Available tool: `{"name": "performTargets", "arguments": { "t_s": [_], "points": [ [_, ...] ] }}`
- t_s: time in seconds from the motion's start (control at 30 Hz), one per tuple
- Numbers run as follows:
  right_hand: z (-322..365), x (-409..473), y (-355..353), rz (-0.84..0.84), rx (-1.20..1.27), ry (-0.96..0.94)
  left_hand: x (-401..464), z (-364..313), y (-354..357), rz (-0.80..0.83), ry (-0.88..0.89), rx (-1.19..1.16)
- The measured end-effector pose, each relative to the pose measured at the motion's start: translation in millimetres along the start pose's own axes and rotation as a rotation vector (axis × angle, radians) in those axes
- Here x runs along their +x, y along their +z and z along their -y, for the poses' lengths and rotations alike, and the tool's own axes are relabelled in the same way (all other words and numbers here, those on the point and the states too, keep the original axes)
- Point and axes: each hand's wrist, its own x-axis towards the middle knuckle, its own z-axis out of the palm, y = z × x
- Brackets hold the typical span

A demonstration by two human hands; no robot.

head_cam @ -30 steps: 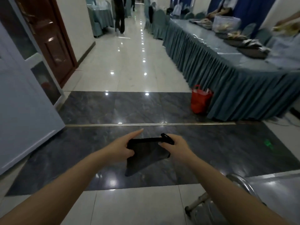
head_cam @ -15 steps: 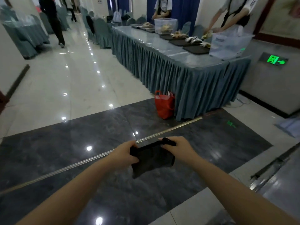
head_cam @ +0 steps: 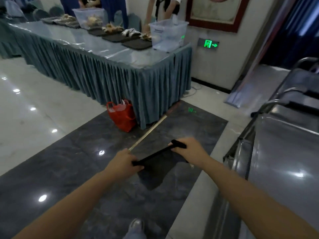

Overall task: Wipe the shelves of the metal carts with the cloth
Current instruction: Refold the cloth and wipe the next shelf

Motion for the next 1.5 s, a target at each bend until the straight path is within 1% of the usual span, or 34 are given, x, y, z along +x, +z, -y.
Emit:
{"name": "performTargets", "arguments": {
  "t_s": [0.03, 0.1, 0.2, 0.3, 0.43, 0.5, 0.57, 0.63, 0.7, 0.77, 0.83, 0.87, 0.93, 1.0, 1.07, 1.13, 1.17, 1.27, 1.4, 1.5],
  "points": [
    [-3, 8, -3, -0.021, -0.001, 0.016, 16, 2, -4, -0.030, 0.052, 0.053],
    [-6, 25, -7, -0.082, 0.020, 0.065, 48, 5, -19, -0.032, 0.103, 0.051],
    [-12, 53, -8, -0.177, 0.045, 0.171, 97, 10, -41, 0.076, 0.062, -0.063],
    [-20, 77, -7, -0.248, 0.051, 0.278, 147, 11, -51, 0.100, 0.098, -0.139],
    [-32, 96, -4, -0.367, 0.114, 0.382, 204, -5, -47, 0.149, 0.047, -0.388],
    [-41, 104, -6, -0.386, 0.141, 0.411, 230, -24, -44, 0.179, 0.028, -0.494],
    [-50, 112, -12, -0.368, 0.129, 0.441, 253, -49, -43, 0.199, -0.002, -0.599],
    [-64, 125, -21, -0.346, 0.133, 0.471, 275, -78, -39, 0.264, -0.093, -0.804],
    [-80, 139, -34, -0.334, 0.197, 0.520, 297, -110, -38, 0.360, -0.180, -0.990],
    [-97, 154, -52, -0.340, 0.285, 0.565, 320, -140, -39, 0.413, -0.250, -1.065],
    [-112, 165, -75, -0.365, 0.331, 0.564, 344, -168, -41, 0.399, -0.287, -1.063],
    [-118, 170, -87, -0.373, 0.313, 0.551, 355, -182, -42, 0.398, -0.289, -1.065],
    [-130, 178, -109, -0.392, 0.249, 0.522, 373, -208, -47, 0.446, -0.277, -1.152],
    [-145, 185, -131, -0.461, 0.202, 0.506, 391, -232, -52, 0.525, -0.222, -1.223],
    [-157, 186, -155, -0.543, 0.171, 0.506, 410, -251, -55, 0.626, -0.164, -1.216],
    [-166, 183, -177, -0.572, 0.141, 0.524, 431, -268, -55, 0.694, -0.096, -1.135],
    [-172, 181, -187, -0.574, 0.135, 0.540, 444, -274, -52, 0.681, -0.025, -1.028],
    [-188, 177, -213, -0.568, 0.139, 0.586, 493, -287, -36, 0.542, 0.353, -0.588],
    [-205, 182, -231, -0.581, 0.101, 0.656, 550, -308, -16, 0.616, 0.771, -0.223],
    [-215, 190, -234, -0.625, 0.163, 0.758, 587, -331, -6, 0.668, 0.996, -0.090]
  ]
}}
